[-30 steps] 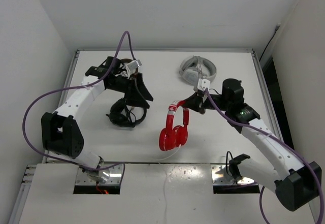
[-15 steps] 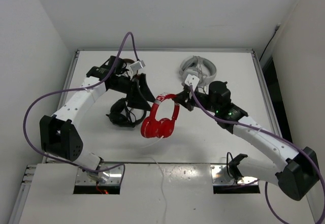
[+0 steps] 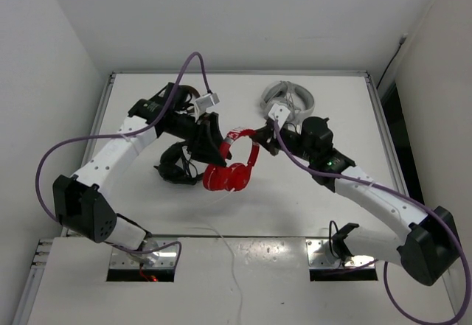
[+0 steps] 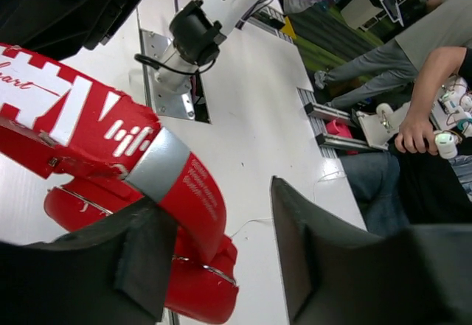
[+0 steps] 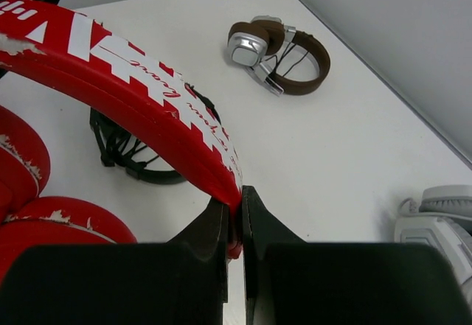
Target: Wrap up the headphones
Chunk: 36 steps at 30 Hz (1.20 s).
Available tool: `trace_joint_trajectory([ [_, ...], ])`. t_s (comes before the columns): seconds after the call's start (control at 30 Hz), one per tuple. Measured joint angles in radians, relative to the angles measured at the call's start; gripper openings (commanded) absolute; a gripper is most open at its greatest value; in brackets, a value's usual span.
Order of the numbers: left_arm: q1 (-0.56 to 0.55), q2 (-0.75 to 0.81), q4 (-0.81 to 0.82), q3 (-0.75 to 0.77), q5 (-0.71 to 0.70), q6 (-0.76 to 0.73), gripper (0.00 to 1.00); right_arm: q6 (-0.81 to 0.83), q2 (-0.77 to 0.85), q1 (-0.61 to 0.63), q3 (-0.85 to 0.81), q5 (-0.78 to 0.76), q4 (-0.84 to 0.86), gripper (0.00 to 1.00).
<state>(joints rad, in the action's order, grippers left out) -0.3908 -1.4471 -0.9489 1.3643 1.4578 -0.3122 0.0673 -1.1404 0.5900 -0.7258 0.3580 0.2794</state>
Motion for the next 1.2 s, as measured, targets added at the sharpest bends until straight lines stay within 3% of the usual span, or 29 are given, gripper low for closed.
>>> trace_joint_trajectory([
  [0.03, -0.003, 0.001, 0.001, 0.0, -0.002, 0.0, 0.51, 0.0, -0.002, 0.0, 0.003, 0.001, 0.015, 0.0],
  [0.13, -0.003, 0.001, 0.001, 0.0, -0.008, 0.004, 0.28, 0.001, -0.006, 0.002, 0.01, 0.008, 0.042, 0.0],
  [0.17, -0.003, 0.001, 0.002, 0.0, -0.012, 0.007, 0.07, 0.001, -0.006, 0.002, 0.011, 0.011, 0.046, 0.0],
  [0.23, -0.005, 0.001, -0.011, 0.0, -0.013, 0.022, 0.02, 0.008, -0.006, 0.004, 0.011, 0.013, 0.081, 0.0],
  [0.37, -0.016, 0.001, 0.0, 0.0, 0.008, 0.034, 0.0, 0.004, -0.006, 0.005, 0.011, 0.011, 0.105, 0.47],
  [0.4, -0.016, 0.001, 0.002, 0.0, 0.004, 0.034, 0.0, 0.004, -0.006, 0.005, 0.011, 0.009, 0.102, 0.65],
  [0.43, -0.016, 0.001, 0.003, 0.0, -0.001, 0.034, 0.0, 0.0, -0.006, 0.004, 0.011, 0.009, 0.1, 0.69],
  [0.6, -0.013, -0.005, 0.001, 0.0, -0.016, 0.032, 0.0, 0.011, 0.025, 0.016, 0.011, -0.017, 0.009, 0.72],
  [0.77, -0.021, -0.006, 0.001, 0.0, -0.042, 0.006, 0.0, -0.037, 0.145, 0.04, -0.031, -0.103, -0.242, 0.7],
  [0.9, -0.087, 0.057, 0.151, -0.075, -0.261, 0.093, 0.0, -0.15, 0.164, 0.005, -0.175, -0.152, -0.452, 0.68],
  [0.97, -0.149, 0.172, 0.301, -0.208, -0.436, 0.162, 0.0, -0.222, 0.164, -0.053, -0.233, -0.15, -0.528, 0.67],
  [1.07, -0.254, 0.327, 0.398, -0.323, -0.666, 0.223, 0.0, -0.337, 0.156, -0.173, -0.269, -0.117, -0.614, 0.67],
  [1.2, -0.316, 0.357, 0.485, -0.337, -0.868, 0.24, 0.0, -0.481, 0.082, -0.36, -0.295, -0.016, -0.713, 0.61],
])
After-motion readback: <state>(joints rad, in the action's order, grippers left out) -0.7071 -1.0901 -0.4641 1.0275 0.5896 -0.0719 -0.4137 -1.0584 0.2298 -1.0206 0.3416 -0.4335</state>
